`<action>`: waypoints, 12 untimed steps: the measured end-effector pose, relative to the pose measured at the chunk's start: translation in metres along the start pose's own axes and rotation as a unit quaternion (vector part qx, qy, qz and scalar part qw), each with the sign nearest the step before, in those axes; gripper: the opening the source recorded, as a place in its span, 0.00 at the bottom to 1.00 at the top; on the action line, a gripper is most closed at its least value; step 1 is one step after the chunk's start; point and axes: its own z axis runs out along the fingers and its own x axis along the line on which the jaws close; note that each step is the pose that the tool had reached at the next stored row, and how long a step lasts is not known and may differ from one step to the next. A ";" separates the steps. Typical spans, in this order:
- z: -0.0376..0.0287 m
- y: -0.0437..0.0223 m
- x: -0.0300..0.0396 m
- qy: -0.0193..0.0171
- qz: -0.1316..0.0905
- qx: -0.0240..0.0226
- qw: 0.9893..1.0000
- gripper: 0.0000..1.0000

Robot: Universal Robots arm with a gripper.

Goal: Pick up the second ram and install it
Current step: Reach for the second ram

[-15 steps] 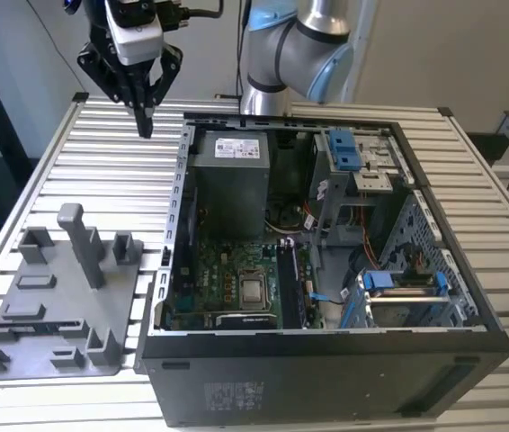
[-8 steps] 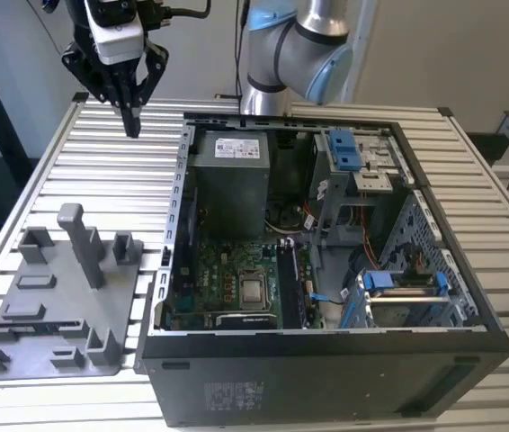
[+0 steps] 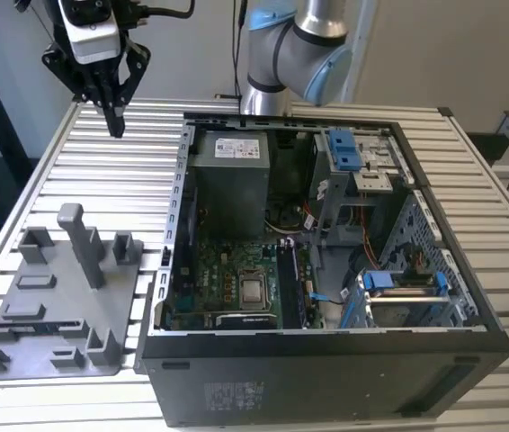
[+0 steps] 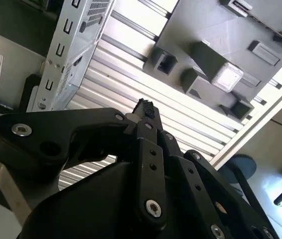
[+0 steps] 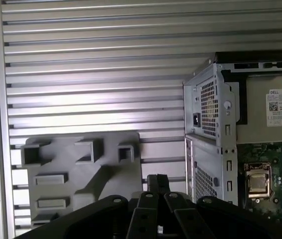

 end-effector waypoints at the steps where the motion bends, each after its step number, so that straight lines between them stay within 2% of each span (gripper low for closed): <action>1: 0.0000 -0.0002 0.0029 0.000 0.000 0.000 1.000 0.11; 12: -0.0008 -0.0025 0.0369 0.000 0.000 0.000 1.000 0.11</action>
